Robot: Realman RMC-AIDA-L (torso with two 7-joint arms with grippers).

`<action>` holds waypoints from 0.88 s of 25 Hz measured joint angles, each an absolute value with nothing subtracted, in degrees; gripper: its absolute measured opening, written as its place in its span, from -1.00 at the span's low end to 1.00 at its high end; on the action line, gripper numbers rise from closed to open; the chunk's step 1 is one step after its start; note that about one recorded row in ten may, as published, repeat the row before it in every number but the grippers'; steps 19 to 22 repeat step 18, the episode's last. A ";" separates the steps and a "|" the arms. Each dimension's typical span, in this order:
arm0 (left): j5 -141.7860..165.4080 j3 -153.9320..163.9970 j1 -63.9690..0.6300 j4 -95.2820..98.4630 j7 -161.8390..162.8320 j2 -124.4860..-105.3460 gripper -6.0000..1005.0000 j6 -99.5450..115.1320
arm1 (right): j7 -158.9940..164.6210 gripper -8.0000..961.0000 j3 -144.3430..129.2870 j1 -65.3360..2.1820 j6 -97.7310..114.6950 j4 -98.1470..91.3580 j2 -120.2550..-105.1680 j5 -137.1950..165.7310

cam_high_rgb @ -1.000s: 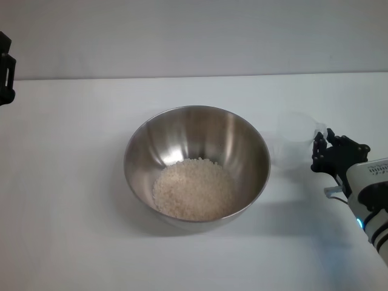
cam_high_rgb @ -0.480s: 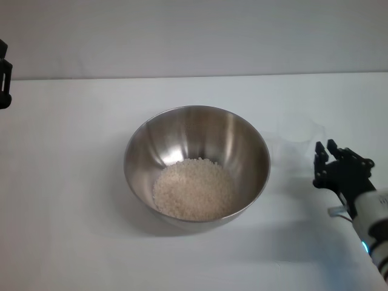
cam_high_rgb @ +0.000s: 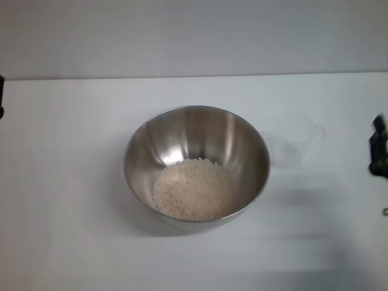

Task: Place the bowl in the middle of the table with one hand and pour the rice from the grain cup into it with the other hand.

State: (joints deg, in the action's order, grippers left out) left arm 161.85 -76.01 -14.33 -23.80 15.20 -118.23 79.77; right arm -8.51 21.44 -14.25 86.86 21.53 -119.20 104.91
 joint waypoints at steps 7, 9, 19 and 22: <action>161.58 -77.53 -15.05 -22.20 16.31 -118.19 0.17 79.29 | -3.88 -0.22 21.54 -18.27 96.04 15.35 -119.17 106.24; 161.57 -77.77 -15.02 -22.20 16.04 -118.25 0.17 79.29 | -3.86 -0.13 21.79 -19.09 96.74 14.52 -119.13 106.24; 161.53 -78.38 -14.85 -22.21 14.25 -118.65 0.65 79.83 | -0.23 0.26 25.36 -20.82 97.20 11.77 -119.15 105.72; 161.53 -78.38 -14.85 -22.21 14.25 -118.65 0.65 79.83 | -0.23 0.26 25.36 -20.82 97.20 11.77 -119.15 105.72</action>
